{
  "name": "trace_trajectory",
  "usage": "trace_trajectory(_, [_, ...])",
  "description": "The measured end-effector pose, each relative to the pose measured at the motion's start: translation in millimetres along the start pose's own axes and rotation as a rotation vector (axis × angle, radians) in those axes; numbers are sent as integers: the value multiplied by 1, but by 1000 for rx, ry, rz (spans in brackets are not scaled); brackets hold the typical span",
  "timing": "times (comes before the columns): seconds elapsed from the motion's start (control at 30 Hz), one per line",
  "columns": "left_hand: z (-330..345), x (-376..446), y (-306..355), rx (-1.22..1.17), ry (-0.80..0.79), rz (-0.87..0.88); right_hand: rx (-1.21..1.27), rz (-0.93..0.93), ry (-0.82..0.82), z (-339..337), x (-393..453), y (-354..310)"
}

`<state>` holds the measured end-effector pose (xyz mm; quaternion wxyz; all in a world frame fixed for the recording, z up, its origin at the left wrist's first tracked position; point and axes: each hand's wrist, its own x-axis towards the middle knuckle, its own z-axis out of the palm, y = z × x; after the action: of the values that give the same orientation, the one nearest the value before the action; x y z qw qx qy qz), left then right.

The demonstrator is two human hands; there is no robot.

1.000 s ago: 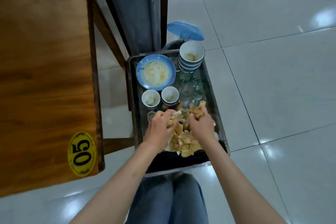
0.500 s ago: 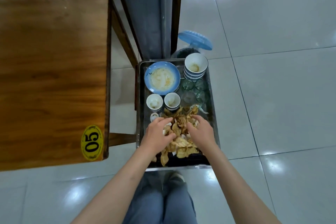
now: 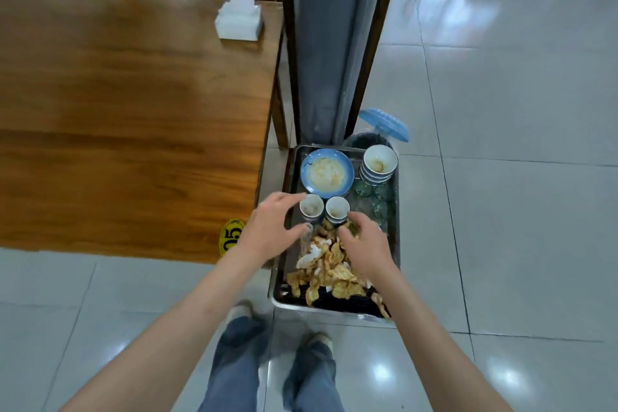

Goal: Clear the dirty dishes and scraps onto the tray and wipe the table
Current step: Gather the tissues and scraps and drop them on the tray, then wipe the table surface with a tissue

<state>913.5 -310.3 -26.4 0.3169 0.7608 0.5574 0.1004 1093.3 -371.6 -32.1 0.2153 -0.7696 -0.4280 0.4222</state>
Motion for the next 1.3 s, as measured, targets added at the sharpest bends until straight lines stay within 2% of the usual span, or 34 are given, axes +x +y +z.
trace_trajectory(0.2, [-84, -3, -21, -15, 127, -33, -70, -170, -39, 12, 2, -77])
trace_trajectory(0.43, [-181, 3, -96, 72, 221, -119, -240, -344, -73, 61, 30, -168])
trace_trajectory(0.63, [-254, 66, -186, 220, 112, -94, -245, -318, -30, 126, 83, -253])
trace_trajectory(0.73, [-282, 117, -222, 279, 50, -49, -222, -244, 25, 157, 115, -291])
trace_trajectory(0.87, [-299, 188, -250, 340, -51, 28, -203, -164, 128, 177, 158, -325])
trace_trajectory(1.0, [-299, 258, -258, 322, -89, 117, -263, -141, 195, 172, 208, -346])
trace_trajectory(1.3, [-284, 394, -261, 259, -62, 183, -353, -122, 388, 136, 328, -386])
